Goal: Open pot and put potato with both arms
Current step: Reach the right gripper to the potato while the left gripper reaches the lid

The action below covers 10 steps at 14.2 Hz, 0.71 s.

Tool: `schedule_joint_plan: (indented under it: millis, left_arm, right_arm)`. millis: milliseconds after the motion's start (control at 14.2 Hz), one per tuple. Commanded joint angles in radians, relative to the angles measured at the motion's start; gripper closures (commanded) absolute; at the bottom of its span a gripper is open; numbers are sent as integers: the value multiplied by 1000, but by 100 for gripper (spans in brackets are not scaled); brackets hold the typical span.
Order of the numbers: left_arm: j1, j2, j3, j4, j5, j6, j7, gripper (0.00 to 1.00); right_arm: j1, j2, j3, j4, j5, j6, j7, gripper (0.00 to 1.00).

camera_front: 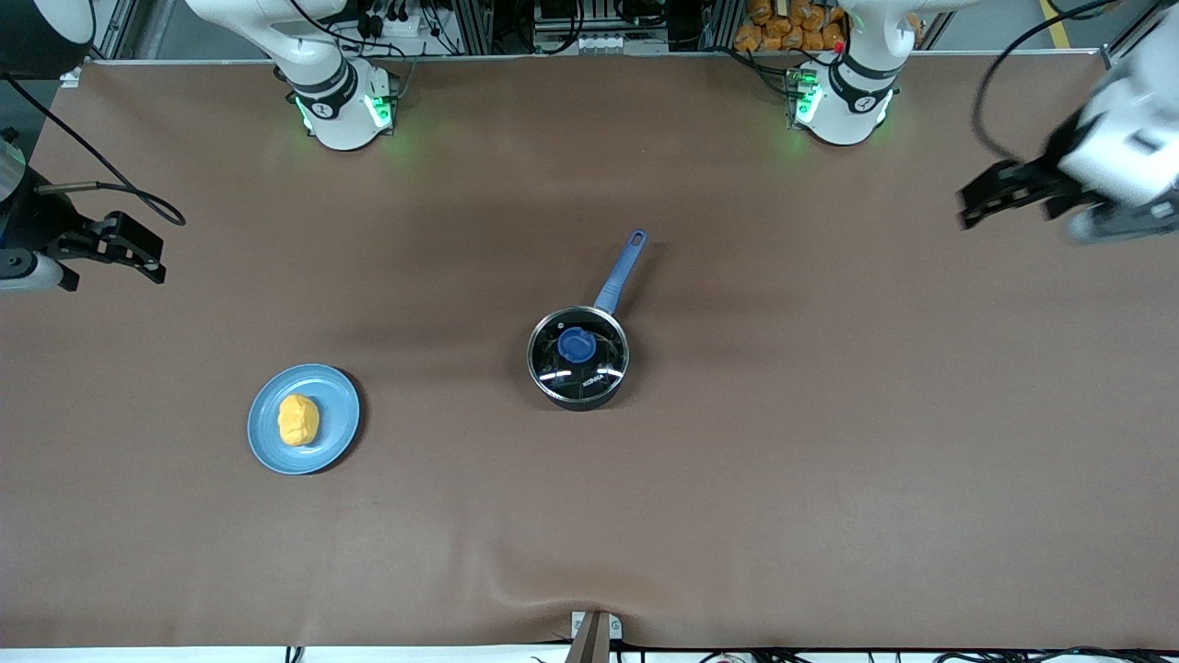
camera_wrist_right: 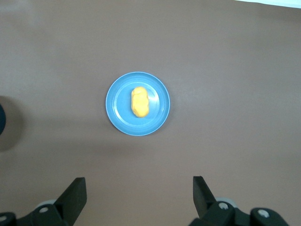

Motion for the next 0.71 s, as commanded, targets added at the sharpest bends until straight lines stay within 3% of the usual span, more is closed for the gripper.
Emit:
schedule_joint_plan:
  millis: [0,353,636]
  left_arm:
    - [-78,127,-34,113,15,57,-194,0]
    - [-251,292,-34,182,21,206,-516,0]
    - [-428,440,7,284,76,275,-755,0]
  right_arm:
    - [-45,47,9,6,0,16,-18,0]
    - [-35,193,10,-5,8,105,-16,0]
    - [-36,274,10,-52,88,226,-16,0]
